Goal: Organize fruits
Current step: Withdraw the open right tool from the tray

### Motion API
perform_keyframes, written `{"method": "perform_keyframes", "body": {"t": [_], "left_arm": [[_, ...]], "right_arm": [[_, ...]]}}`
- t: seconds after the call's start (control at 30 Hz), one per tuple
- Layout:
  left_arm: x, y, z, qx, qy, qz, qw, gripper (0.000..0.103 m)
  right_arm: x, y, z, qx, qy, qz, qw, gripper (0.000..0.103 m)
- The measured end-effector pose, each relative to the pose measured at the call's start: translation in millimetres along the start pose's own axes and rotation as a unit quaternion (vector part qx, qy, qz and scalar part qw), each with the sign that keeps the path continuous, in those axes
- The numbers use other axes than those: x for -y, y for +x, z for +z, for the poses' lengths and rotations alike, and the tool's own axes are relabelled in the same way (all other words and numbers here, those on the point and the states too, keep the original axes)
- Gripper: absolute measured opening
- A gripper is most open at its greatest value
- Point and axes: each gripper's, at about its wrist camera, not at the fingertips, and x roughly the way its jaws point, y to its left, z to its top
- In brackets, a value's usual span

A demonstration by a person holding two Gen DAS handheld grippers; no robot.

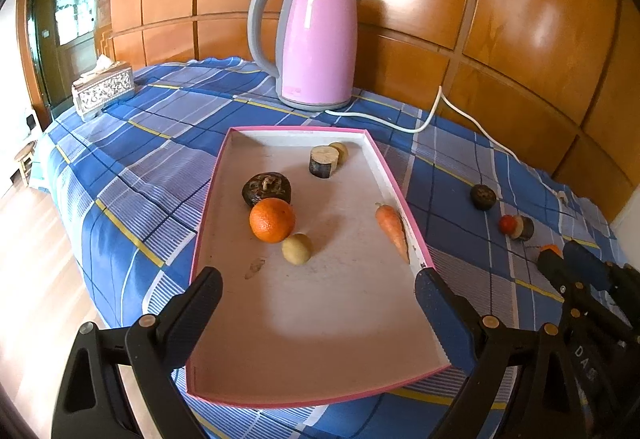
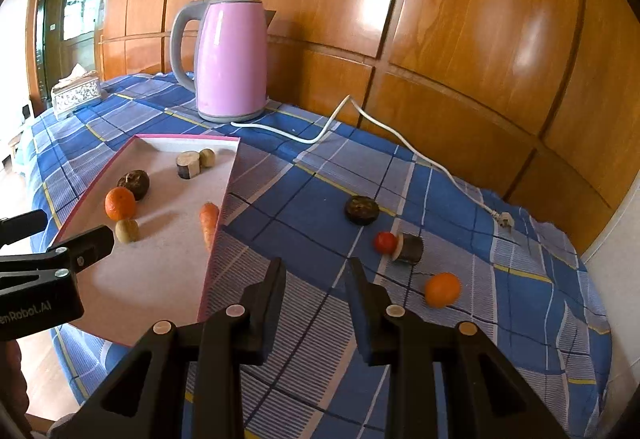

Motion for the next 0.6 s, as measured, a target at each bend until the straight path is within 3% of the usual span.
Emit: {"method": "perform_keyframes", "body": {"t": [0.6], "left_arm": [[22.6,-4.7,-1.3,0.002,0.036,-0.001,0.9994,0.098]], "right_arm": [[15.4,-0.1,-8.8,0.003,0.009,-0.012,1.0,0.031]]}}
